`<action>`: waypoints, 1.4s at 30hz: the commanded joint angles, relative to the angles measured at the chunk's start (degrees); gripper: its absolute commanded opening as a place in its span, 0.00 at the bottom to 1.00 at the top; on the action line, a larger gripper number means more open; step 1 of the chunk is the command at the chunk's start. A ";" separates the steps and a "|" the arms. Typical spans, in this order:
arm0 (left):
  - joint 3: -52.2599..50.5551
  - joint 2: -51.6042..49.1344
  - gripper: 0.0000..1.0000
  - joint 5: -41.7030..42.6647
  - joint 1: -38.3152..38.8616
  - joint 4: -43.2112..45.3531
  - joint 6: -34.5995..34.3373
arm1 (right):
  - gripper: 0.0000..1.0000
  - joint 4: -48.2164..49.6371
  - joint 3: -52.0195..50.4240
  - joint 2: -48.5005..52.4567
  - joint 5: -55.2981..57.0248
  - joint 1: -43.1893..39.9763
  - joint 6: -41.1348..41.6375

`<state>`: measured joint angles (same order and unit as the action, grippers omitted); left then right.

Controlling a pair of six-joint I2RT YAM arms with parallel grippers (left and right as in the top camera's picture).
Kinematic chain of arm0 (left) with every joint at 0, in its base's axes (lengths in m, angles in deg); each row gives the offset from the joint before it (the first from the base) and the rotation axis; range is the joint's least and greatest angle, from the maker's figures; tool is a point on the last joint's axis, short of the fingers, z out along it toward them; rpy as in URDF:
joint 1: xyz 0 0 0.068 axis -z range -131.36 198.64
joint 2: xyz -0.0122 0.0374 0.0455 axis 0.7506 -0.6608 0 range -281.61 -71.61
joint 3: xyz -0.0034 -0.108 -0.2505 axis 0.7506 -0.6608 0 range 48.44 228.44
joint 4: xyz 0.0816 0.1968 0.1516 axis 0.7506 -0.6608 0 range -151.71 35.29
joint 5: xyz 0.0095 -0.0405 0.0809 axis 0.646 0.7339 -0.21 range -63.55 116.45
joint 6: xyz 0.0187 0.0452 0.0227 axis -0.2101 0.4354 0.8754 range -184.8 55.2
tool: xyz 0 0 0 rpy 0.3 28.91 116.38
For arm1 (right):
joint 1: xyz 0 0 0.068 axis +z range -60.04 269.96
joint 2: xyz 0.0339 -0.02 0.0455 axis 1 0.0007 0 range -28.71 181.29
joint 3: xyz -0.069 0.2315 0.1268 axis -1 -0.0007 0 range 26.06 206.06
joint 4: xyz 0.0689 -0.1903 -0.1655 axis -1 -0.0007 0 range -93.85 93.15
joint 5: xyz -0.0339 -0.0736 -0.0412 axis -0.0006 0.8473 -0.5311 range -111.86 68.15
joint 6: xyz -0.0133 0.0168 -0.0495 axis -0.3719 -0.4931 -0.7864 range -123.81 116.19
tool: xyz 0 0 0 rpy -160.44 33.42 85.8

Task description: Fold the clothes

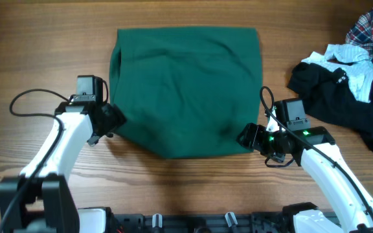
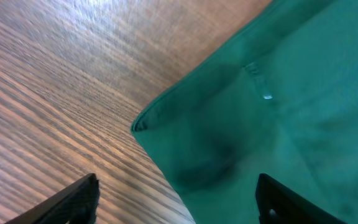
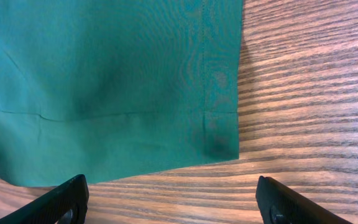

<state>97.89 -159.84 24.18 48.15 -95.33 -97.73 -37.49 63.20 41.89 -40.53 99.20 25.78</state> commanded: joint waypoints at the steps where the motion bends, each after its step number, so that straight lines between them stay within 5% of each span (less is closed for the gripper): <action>1: -0.76 -3.50 0.78 0.24 -0.15 0.22 -0.37 | 0.87 0.37 -0.42 0.55 -1.14 -0.09 0.57; 10: -0.76 -7.32 0.69 0.22 -0.15 5.07 -0.37 | 0.87 0.20 -0.42 0.55 -1.16 -0.09 0.57; 20: -0.76 -11.54 0.04 0.15 -0.11 6.88 -0.57 | 0.87 -2.51 -0.42 0.55 -1.14 -0.09 0.52; 33: -0.59 -8.48 0.04 0.24 -0.09 6.60 -0.52 | 0.85 -5.20 -0.44 0.55 2.23 -0.09 -0.07; 42: -0.59 -7.39 0.04 0.28 -0.09 6.10 -0.52 | 0.73 0.92 -3.93 0.55 1.38 -0.09 -0.07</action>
<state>98.48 -168.01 25.43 48.26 -88.55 -98.14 -38.47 61.63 41.94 -39.57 99.20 25.97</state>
